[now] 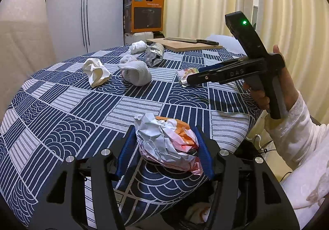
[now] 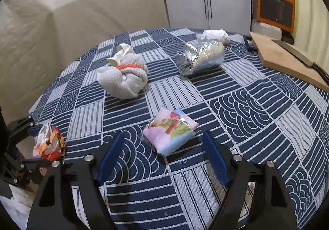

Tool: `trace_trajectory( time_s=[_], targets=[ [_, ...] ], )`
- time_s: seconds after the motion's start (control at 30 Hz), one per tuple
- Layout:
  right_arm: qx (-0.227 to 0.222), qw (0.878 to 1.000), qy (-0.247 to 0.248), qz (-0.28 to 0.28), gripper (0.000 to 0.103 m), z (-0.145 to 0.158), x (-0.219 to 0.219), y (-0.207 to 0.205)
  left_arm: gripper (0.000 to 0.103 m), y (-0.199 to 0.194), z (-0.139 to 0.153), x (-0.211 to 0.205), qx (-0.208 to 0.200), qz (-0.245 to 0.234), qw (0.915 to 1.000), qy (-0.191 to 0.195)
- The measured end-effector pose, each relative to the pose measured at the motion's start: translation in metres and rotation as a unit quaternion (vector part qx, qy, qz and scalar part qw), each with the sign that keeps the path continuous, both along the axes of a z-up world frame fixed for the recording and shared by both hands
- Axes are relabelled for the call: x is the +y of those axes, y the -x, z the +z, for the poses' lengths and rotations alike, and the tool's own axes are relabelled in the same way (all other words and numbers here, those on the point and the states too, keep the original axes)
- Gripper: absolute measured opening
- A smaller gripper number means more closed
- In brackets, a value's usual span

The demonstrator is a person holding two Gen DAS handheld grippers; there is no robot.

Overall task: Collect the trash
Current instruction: 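Grasp the pink snack wrapper with the right tool and lift it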

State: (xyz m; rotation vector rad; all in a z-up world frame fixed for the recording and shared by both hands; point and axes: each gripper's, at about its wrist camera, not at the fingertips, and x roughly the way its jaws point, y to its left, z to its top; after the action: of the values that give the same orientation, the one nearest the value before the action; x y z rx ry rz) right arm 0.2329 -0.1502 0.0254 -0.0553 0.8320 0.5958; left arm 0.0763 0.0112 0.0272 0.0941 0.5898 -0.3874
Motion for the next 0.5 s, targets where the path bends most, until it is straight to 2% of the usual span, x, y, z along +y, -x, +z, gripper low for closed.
trace_trajectory(
  time_s=[0.03,0.1,0.13,0.37,0.5],
  targets=[
    [0.004,1.0,-0.001,0.001,0.059,-0.001,0.0,-0.002,0.057,0.0,0.0,0.001,-0.001,0.001,1.0,0.001],
    [0.013,1.0,-0.005,0.0,0.039,-0.004,-0.001,-0.004,0.057,0.0,0.0,0.003,-0.002,-0.001,1.0,0.008],
    [0.013,1.0,-0.006,-0.001,0.037,-0.004,-0.002,-0.005,0.057,0.0,0.0,0.004,-0.004,0.001,0.9999,0.011],
    [-0.009,1.0,0.011,-0.009,0.036,-0.003,-0.001,0.004,0.057,-0.001,0.0,0.014,0.0,0.014,0.9994,0.031],
    [-0.019,1.0,0.021,-0.01,0.034,-0.001,-0.001,0.015,0.057,-0.001,-0.001,0.016,0.002,0.02,0.9995,0.024]
  ],
)
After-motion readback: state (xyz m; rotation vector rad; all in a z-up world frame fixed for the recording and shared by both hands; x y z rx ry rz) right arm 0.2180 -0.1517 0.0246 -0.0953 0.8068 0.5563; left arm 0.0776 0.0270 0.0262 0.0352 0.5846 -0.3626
